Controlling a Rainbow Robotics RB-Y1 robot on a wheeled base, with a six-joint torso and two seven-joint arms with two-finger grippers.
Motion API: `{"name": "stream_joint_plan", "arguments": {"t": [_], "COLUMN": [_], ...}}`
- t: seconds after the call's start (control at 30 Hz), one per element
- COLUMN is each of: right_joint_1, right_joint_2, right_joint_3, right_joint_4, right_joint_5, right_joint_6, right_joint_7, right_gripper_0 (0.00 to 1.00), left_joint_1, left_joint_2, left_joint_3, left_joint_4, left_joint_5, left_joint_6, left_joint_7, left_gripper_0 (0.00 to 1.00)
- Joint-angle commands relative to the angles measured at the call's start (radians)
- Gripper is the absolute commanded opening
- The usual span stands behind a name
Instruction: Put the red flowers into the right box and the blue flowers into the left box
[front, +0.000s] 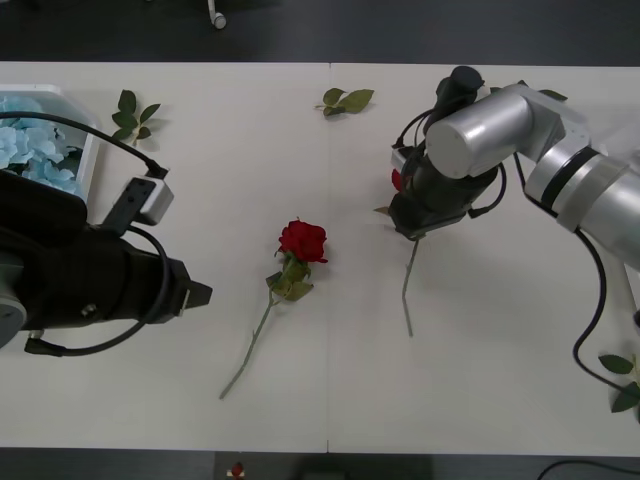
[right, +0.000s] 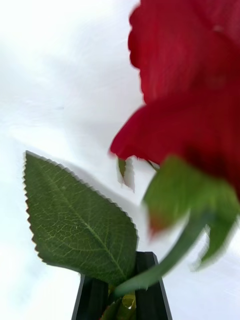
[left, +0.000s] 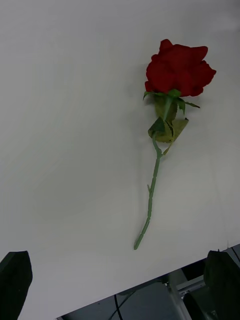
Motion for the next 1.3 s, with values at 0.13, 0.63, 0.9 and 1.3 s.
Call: {"name": "stream_joint_plan", "arguments": {"t": [0.13,0.63,0.9,1.3], "right_joint_1": [-0.130,-0.175,-0.166,-0.166], "right_joint_2": [-0.242,-0.558,-0.568,-0.535], "right_joint_3": [0.003,0.026,0.027,0.027], "right_joint_4": [-0.035,0.046,0.097,0.048], "right_joint_5": [-0.145,-0.373,-0.376,-0.410], "right_joint_6": [0.045,0.065,0.051,-0.013], "right_joint_7": [0.189,0.510,0.659,0.603], "right_gripper_0": [0.15,0.15,0.15,1.00], "left_joint_1": [-0.100,-0.260,-0.313,-0.364], "left_joint_2": [-0.022,-0.100,-0.154,-0.251], "left_joint_3": [-0.190,-0.437,-0.536,-0.614], "left_joint_4": [0.025,0.403,0.574,0.747], "left_joint_5": [-0.151,-0.182,-0.234,-0.292], "left_joint_6": [-0.014,-0.230,-0.313,-0.367], "left_joint_7": [0.036,0.022,0.016,0.013], "left_gripper_0": [1.00,1.00,1.00,1.00]}}
